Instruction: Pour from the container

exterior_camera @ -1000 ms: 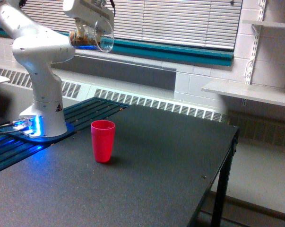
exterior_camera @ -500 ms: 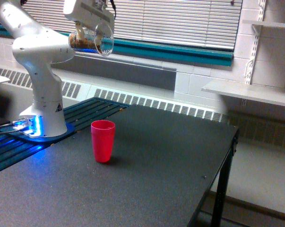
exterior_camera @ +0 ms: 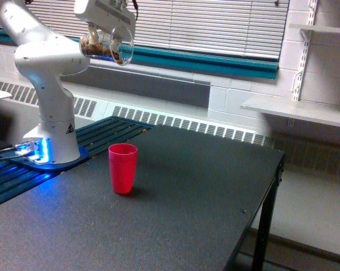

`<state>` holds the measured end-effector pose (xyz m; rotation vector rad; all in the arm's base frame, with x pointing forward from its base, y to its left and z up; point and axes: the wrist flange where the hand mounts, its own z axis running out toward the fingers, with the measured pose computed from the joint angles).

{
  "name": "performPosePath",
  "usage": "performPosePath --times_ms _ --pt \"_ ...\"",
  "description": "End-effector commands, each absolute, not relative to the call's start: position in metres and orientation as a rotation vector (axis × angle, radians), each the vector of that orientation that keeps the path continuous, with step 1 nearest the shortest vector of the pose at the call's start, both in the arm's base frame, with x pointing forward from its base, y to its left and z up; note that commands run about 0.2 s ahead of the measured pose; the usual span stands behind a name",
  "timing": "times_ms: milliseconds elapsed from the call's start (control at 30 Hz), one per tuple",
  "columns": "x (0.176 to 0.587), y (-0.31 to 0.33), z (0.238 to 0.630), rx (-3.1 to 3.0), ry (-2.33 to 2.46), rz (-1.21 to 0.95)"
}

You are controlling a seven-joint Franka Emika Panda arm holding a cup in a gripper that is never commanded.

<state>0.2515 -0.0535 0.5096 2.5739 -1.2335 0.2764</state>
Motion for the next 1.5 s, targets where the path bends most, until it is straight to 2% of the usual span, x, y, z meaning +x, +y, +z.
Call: performPosePath --times_ms 33,1500 --pt "0.2515 -0.0542 0.5144 2.576 -1.207 0.261" --pt "0.2567 -0.0532 0.5173 2.569 -1.167 0.188"
